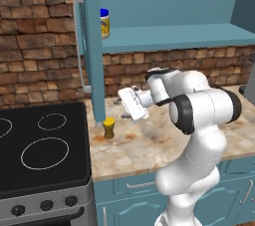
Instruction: Collect the turmeric, mayonnaise, and shaker from the cabinet and place them next to the stove.
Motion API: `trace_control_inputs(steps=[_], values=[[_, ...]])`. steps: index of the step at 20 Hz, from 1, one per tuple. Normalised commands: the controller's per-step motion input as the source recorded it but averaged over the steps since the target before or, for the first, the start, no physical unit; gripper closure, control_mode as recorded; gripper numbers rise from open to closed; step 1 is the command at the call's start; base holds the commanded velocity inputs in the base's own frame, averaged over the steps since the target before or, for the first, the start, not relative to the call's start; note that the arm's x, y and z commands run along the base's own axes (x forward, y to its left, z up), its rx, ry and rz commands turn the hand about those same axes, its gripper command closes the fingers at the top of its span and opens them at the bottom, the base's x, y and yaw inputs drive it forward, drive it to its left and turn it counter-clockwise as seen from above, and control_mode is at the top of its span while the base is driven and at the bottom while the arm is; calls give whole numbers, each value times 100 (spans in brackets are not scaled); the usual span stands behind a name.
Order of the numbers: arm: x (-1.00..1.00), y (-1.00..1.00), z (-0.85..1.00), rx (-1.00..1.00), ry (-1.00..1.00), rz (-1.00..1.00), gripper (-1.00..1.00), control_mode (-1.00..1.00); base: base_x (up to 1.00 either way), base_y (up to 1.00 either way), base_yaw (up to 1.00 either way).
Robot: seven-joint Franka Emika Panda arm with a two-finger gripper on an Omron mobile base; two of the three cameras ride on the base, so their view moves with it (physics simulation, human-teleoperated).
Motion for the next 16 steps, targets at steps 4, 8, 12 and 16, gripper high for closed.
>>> trace_control_inputs(steps=[4, 8, 12, 16], values=[[-88, -15, 85, 0, -1, -10, -100, -100, 0, 0, 0], [-80, -30, 85, 0, 0, -23, -100, -100, 0, 0, 0], [-40, -40, 100, 1, 0, -26, -100, -100, 0, 0, 0], [-18, -27, 100, 0, 0, -24, -100, -100, 0, 0, 0]])
